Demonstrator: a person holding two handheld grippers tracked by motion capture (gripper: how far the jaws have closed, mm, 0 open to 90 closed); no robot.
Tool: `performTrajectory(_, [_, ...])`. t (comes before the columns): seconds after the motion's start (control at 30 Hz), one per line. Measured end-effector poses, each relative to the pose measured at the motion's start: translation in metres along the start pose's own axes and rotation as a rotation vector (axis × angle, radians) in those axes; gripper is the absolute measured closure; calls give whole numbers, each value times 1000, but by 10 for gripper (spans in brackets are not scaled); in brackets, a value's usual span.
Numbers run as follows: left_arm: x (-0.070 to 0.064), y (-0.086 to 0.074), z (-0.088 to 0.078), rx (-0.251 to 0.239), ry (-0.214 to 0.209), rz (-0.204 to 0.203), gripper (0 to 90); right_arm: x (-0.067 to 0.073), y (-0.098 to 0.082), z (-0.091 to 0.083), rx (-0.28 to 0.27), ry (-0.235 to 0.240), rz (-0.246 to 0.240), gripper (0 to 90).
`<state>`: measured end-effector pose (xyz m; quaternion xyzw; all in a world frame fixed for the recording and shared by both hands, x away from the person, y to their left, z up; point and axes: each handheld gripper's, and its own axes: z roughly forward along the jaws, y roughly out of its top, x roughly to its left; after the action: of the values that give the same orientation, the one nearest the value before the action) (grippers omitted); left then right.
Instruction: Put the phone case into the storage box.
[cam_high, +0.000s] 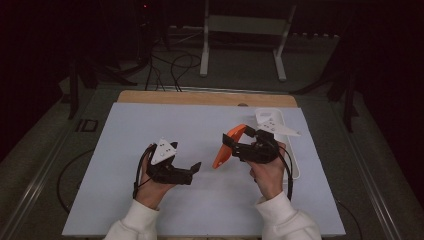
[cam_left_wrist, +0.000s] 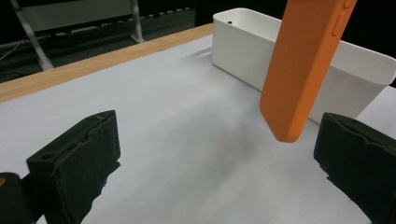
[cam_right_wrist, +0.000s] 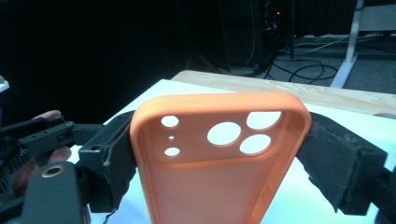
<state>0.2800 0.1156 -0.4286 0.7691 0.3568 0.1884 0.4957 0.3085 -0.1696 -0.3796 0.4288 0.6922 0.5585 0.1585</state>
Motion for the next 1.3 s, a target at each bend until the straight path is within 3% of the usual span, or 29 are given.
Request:
performTrajectory(0.7, [24, -7, -20, 1, 23, -18, 3, -6, 8, -3, -5, -33, -22, 169])
performTrajectory(1.3, [38, -16, -34, -5, 73, -28, 2, -16, 17, -5, -11, -79, -39, 169])
